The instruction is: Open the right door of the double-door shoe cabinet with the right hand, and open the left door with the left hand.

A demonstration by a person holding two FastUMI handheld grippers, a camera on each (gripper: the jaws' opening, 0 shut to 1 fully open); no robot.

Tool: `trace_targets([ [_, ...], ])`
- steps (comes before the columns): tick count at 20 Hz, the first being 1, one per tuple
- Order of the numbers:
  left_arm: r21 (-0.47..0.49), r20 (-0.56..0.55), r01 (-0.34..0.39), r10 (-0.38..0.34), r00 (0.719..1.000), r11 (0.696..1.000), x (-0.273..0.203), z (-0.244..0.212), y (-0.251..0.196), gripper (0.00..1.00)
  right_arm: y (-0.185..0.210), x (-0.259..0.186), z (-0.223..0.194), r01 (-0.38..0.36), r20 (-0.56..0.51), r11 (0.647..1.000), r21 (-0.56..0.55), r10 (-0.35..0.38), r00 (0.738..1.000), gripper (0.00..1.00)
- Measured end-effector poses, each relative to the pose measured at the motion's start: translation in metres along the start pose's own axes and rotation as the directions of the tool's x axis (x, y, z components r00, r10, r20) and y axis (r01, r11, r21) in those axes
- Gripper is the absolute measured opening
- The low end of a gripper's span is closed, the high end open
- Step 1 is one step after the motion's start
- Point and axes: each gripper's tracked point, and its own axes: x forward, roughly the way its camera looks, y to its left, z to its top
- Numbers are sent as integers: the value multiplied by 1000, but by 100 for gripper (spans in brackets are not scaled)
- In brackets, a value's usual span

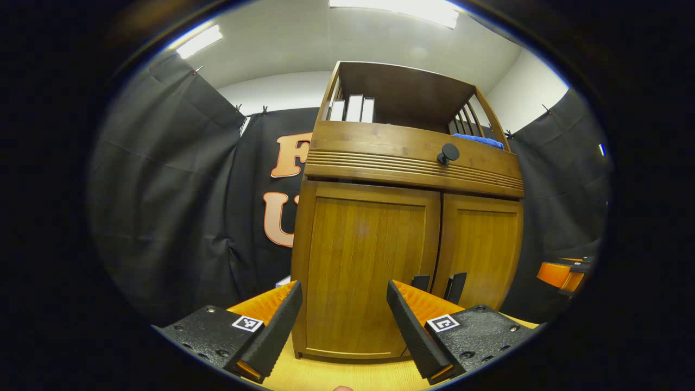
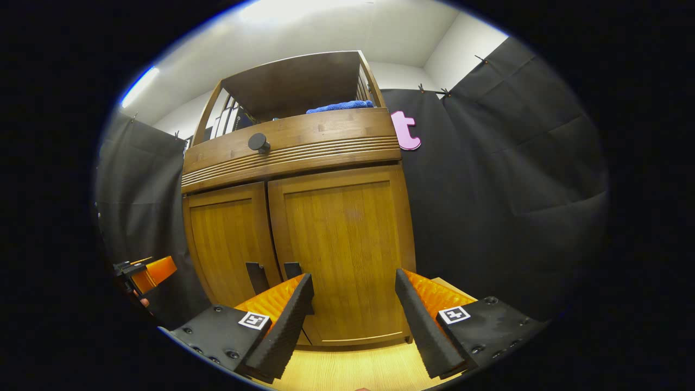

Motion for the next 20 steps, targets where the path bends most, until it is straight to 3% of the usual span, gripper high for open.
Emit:
trace_targets([
  [16,-7,13,-14,14,1000,1000,7,0,5,92,-2,4,-1,8,2,1000,-4,-8,1000,89],
  [20,-5,14,-16,16,1000,1000,8,1,5,92,6,10,-1,-22,-1,1000,-11,22,1000,89],
])
